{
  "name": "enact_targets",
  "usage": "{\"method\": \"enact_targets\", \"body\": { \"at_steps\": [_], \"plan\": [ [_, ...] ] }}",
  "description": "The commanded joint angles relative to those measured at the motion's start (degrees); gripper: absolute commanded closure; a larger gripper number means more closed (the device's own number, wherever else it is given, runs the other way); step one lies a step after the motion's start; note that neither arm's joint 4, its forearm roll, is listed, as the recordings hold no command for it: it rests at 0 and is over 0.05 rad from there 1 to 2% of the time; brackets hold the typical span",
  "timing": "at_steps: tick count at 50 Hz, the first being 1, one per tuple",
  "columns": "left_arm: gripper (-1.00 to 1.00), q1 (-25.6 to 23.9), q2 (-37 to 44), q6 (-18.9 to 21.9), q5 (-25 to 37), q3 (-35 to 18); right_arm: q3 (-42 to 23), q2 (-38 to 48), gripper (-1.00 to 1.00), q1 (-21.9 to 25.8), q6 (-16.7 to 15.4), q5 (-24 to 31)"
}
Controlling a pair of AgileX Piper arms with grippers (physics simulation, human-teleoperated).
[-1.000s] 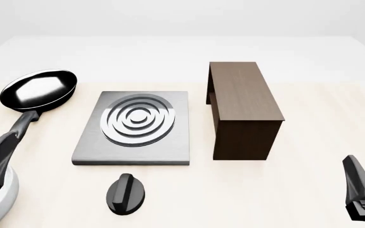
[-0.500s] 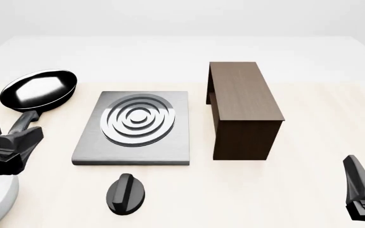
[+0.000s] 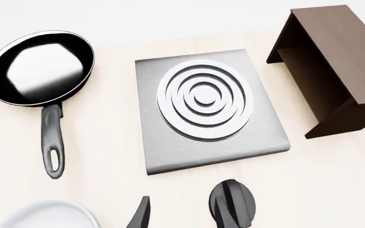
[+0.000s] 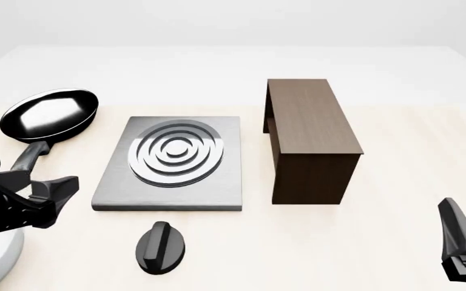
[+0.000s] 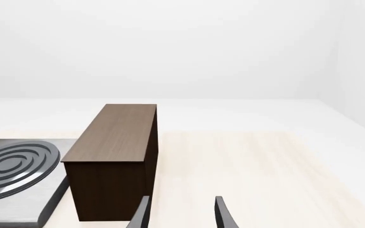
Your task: Turn on the stove.
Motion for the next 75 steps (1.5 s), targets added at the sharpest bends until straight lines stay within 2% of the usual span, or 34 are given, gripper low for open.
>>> {"method": "enact_targets", "body": {
  "at_steps": [1,13,19,28,38,42,49,52,62,75],
  "plan": [
    [-1.00,-1.4,1.6,-0.3,-1.5,2.2,0.0,0.0,-1.00,0.0,0.0,0.0],
    [-1.00,-3.2,4.5,0.2,-4.2,4.4,0.0,0.0,-1.00,0.0,0.0,0.0],
    [-1.00,-3.1,5.0,0.4,-4.8,5.3,0.0,0.0,-1.00,0.0,0.0,0.0],
    [-1.00,-2.8,8.4,-0.2,-9.1,8.5,0.0,0.0,-1.00,0.0,0.0,0.0],
    [-1.00,-3.7,9.3,0.0,-10.3,9.8,0.0,0.0,-1.00,0.0,-0.1,0.0],
    [-1.00,-3.8,9.8,-1.2,-10.7,10.1,0.0,0.0,-1.00,0.0,0.0,0.0],
    [-1.00,-3.1,12.5,-0.3,-14.0,11.9,0.0,0.0,-1.00,0.0,0.0,0.0],
    [-1.00,-4.0,14.0,-1.5,-15.1,12.4,0.0,0.0,-1.00,0.0,0.0,0.0],
    [-1.00,-3.7,17.8,-1.1,-19.4,14.3,0.0,0.0,-1.00,0.0,0.0,0.0],
    [-1.00,-4.0,19.8,-0.9,-21.8,15.4,0.0,0.0,-1.00,0.0,0.0,0.0]
  ]
}}
